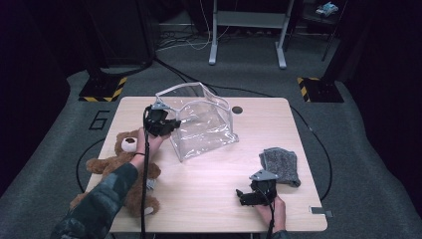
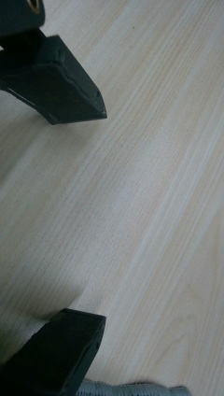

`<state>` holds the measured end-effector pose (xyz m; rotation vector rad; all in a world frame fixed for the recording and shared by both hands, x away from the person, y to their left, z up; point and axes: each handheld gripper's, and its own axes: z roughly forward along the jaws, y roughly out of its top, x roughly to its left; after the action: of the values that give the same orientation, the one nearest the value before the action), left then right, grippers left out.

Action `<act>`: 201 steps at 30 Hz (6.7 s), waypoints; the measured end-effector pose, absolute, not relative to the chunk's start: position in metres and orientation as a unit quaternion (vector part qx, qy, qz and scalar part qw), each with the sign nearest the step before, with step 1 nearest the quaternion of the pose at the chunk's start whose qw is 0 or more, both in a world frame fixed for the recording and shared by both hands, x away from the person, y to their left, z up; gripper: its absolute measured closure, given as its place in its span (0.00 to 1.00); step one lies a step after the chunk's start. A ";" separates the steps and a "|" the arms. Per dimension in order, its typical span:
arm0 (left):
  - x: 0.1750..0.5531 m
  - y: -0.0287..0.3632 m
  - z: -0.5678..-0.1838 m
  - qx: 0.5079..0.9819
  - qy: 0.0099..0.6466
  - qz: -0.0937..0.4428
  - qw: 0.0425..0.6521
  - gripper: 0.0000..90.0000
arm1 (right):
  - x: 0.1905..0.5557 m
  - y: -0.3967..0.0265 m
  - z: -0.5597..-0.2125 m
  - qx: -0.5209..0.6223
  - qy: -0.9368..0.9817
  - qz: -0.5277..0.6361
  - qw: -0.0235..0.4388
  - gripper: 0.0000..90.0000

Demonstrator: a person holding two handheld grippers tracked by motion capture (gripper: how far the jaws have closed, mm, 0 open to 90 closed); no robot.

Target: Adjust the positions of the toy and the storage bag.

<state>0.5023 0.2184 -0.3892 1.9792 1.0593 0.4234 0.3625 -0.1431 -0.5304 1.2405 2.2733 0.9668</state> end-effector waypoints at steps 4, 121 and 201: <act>0.498 0.220 -0.389 0.787 0.423 0.162 0.420 0.95 | 0.363 -0.144 -0.530 0.438 0.810 0.341 0.189 0.03; 0.563 0.231 -0.377 0.784 0.527 0.084 0.317 0.77 | 0.531 -0.070 -0.348 0.423 0.830 0.323 0.164 0.76; 0.448 0.328 -0.376 0.753 0.567 0.120 0.312 0.00 | 0.377 -0.172 -0.434 0.481 0.753 0.415 0.169 0.04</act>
<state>0.4485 0.3283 -0.3764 1.9860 1.4970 0.3157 0.3769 -0.1722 -0.4343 1.3684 2.1418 1.1785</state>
